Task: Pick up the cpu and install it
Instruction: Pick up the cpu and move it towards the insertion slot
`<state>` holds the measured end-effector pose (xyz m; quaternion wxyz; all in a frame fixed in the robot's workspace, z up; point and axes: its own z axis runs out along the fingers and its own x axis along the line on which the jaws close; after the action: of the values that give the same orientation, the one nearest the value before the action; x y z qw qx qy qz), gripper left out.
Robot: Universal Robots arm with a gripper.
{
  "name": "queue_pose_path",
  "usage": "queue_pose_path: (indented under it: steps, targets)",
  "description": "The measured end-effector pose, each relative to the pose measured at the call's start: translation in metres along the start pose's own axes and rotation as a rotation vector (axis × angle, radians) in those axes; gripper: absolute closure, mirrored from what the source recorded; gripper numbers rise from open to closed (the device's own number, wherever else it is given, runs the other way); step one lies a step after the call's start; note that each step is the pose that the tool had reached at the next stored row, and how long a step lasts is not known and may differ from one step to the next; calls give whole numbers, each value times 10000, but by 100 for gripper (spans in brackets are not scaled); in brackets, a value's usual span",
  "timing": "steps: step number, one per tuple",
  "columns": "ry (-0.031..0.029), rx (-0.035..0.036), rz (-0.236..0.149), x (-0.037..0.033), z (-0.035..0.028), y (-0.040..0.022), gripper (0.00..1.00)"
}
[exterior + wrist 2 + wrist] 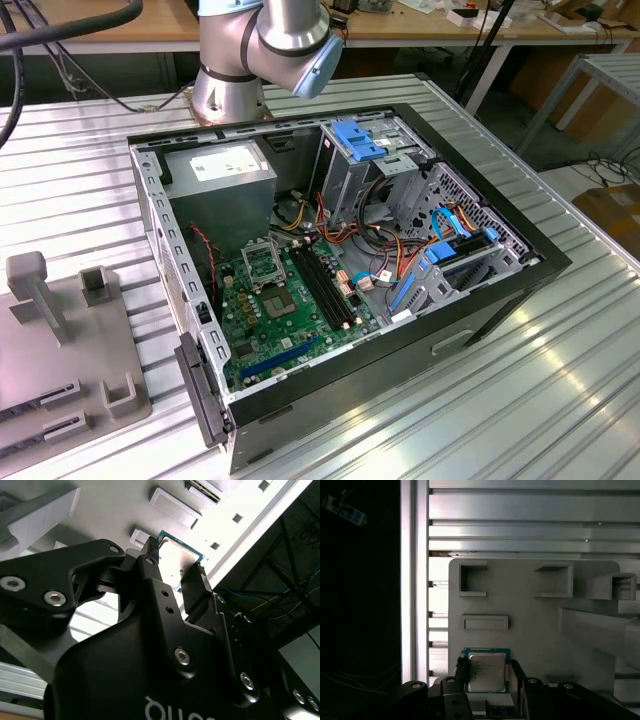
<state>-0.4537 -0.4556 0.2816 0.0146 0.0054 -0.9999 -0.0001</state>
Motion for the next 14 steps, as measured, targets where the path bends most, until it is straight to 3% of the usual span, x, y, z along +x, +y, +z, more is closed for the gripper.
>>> queue_pose_path:
  steps: [14]
  targets:
    - [1,1,0,2,-72,0,56]
